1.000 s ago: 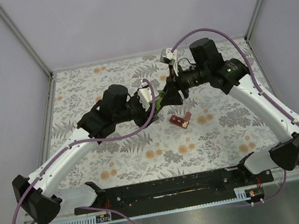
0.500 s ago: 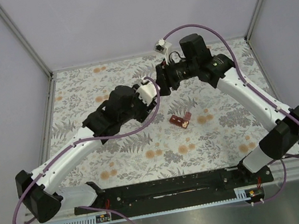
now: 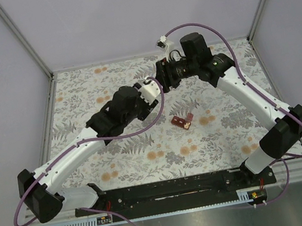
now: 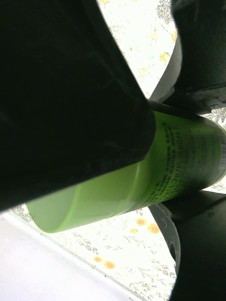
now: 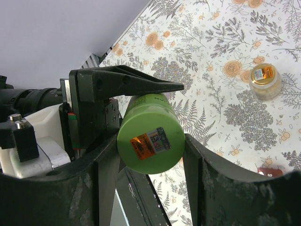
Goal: Sort the pills into containers
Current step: Screw the lid of the pill bottle onto the pill bottle.
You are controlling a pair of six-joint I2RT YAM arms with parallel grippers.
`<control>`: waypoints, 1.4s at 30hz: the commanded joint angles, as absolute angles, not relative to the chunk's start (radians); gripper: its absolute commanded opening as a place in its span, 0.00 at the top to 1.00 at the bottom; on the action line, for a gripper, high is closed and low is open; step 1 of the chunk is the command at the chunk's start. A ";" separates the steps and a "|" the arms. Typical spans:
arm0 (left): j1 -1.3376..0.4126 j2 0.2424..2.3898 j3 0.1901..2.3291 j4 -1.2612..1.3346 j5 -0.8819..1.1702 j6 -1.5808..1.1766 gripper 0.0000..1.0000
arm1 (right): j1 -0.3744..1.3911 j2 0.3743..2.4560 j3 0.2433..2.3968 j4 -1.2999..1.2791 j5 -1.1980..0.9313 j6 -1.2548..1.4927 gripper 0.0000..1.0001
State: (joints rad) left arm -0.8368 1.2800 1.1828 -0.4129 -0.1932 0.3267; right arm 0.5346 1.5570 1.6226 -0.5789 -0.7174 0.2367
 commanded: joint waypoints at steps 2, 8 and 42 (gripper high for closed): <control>-0.842 1.236 1.204 -0.181 -0.207 0.316 1.00 | 0.558 1.536 1.652 -0.690 -0.736 0.229 0.83; -0.844 1.230 1.212 -0.209 -0.132 0.304 1.00 | 0.560 1.522 1.674 -0.729 -0.715 0.170 0.43; -0.759 1.210 1.151 -0.236 0.273 0.206 1.00 | 0.558 1.365 1.519 -0.543 -0.793 0.049 0.23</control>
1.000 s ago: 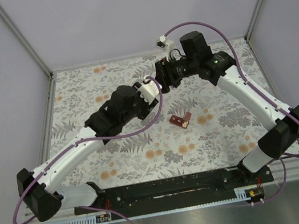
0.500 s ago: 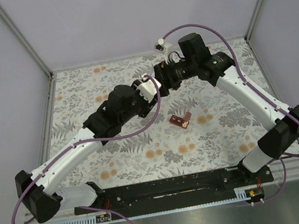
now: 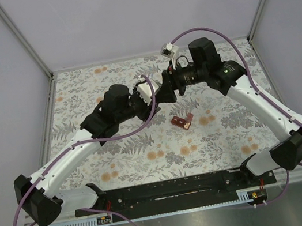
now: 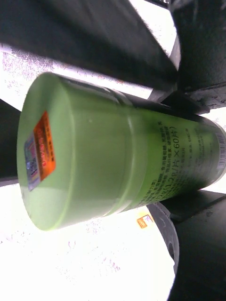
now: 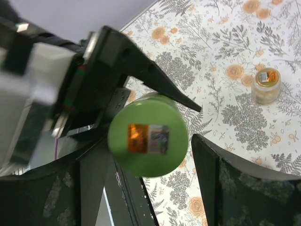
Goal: Sort the pills into containers
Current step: Screw the lid of the pill bottle onto the pill bottle.
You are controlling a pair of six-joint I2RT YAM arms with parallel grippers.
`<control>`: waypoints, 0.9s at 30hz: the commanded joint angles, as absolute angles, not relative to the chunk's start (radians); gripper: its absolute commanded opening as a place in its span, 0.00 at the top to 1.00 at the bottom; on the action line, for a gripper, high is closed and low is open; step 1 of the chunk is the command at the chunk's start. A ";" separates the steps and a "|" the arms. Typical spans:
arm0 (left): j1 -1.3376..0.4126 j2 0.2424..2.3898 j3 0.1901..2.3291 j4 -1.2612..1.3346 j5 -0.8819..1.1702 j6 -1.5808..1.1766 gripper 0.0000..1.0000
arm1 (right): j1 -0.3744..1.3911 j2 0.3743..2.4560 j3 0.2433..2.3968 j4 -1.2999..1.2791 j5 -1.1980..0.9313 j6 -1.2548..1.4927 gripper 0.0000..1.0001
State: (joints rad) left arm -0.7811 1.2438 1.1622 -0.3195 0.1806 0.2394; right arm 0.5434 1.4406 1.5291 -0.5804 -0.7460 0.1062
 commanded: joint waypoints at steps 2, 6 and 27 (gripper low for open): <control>-0.758 1.210 1.147 -0.238 0.296 0.206 1.00 | 0.558 1.356 1.519 -0.548 -0.792 0.040 0.24; -0.756 1.216 1.157 -0.245 0.327 0.206 1.00 | 0.558 1.367 1.528 -0.555 -0.799 0.035 0.22; -0.758 1.224 1.166 -0.261 0.374 0.209 1.00 | 0.558 1.417 1.519 -0.517 -0.766 0.075 0.51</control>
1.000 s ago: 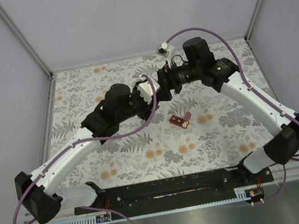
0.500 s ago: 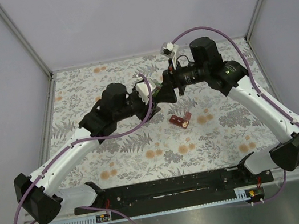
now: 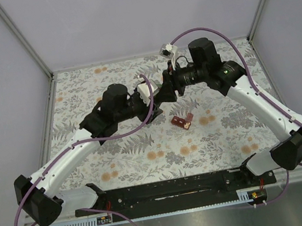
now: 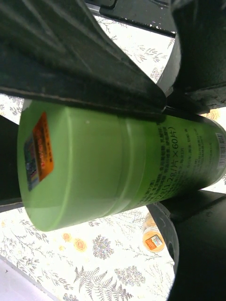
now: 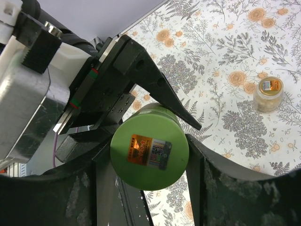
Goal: Sort the pills into containers
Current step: Screw the lid of the pill bottle onto the pill bottle, then place the pill bottle at the center of the board.
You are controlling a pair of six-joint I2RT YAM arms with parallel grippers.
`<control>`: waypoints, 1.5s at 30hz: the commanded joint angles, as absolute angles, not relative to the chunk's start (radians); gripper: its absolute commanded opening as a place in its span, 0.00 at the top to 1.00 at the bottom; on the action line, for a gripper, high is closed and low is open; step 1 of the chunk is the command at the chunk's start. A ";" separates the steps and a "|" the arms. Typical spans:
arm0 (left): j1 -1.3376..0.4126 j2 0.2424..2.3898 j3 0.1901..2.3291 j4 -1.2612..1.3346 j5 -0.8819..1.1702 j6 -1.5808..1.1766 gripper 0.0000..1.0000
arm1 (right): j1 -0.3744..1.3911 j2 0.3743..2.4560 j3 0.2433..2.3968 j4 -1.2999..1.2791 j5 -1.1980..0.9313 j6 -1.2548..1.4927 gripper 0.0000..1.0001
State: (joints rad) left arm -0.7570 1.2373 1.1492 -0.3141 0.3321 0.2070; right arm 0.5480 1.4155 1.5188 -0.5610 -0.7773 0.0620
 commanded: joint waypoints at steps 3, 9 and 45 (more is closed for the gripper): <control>-0.758 1.226 1.166 -0.259 0.377 0.209 1.00 | 0.558 1.405 1.514 -0.517 -0.730 0.061 0.69; -0.756 1.230 1.160 -0.258 0.382 0.207 0.53 | 0.558 1.391 1.542 -0.581 -0.658 0.020 0.94; -0.657 1.140 1.112 -0.195 0.341 0.173 0.01 | 0.414 1.730 1.558 -0.362 -0.141 -0.178 1.00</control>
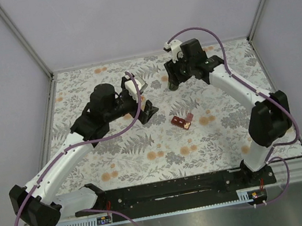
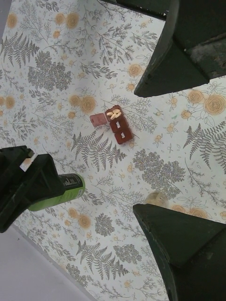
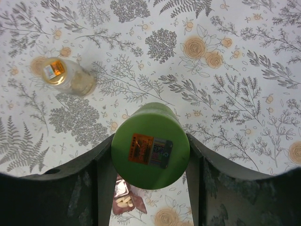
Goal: Sort the pills into containers
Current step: Place the pill bottle at the center of the board.
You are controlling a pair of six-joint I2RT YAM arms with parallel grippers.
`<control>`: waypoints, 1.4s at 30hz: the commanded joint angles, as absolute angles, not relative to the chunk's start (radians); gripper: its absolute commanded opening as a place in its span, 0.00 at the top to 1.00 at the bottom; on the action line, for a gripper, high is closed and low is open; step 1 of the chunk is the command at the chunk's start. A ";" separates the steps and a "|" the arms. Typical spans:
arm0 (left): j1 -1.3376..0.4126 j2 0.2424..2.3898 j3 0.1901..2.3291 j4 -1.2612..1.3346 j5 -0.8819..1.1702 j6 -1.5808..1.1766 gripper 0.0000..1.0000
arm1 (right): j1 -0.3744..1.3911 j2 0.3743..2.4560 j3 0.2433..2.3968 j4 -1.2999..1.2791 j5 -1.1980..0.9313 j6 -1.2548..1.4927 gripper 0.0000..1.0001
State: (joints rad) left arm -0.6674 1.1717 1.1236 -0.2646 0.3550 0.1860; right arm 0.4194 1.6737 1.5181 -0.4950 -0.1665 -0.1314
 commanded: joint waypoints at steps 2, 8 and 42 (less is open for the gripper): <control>-0.653 1.138 1.109 -0.196 0.342 0.173 0.01 | 0.416 1.772 1.580 -0.354 -0.153 -0.199 1.00; -0.647 1.135 1.108 -0.199 0.344 0.179 0.01 | 0.411 1.870 1.658 -0.393 -0.277 -0.334 0.98; -0.644 1.161 1.109 -0.202 0.365 0.201 0.01 | 0.419 2.111 1.835 -0.612 -0.399 -0.571 0.83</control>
State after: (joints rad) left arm -0.6487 1.1648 1.1023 -0.2516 0.3531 0.1867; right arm 0.4171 2.1029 1.7889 -0.6102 -0.3870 -0.5385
